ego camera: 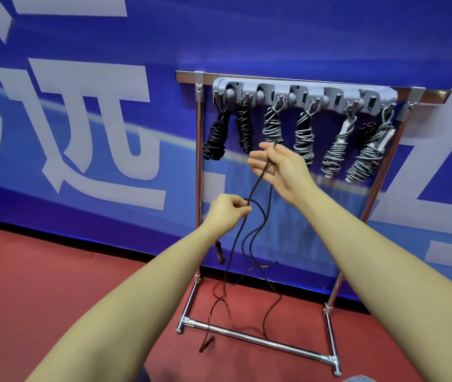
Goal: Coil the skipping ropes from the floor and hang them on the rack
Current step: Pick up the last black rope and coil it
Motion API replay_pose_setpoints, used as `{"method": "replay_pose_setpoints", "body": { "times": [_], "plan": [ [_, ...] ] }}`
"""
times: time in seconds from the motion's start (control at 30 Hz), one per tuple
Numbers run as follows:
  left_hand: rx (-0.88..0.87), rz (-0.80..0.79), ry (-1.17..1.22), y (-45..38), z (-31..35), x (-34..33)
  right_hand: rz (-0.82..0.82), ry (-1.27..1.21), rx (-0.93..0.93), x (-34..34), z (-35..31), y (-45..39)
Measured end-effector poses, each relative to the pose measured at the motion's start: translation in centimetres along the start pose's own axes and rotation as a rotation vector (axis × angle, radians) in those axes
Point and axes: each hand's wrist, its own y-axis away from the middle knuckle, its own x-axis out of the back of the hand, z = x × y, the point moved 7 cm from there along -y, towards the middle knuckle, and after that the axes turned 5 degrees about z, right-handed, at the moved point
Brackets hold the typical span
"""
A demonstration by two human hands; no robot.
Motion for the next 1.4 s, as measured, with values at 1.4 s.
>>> {"method": "replay_pose_setpoints", "body": {
  "times": [1.4],
  "plan": [
    [0.058,0.078,0.277,-1.5,4.5,2.9,-0.24,0.58,-0.2,1.1,9.0,5.6]
  ]
}}
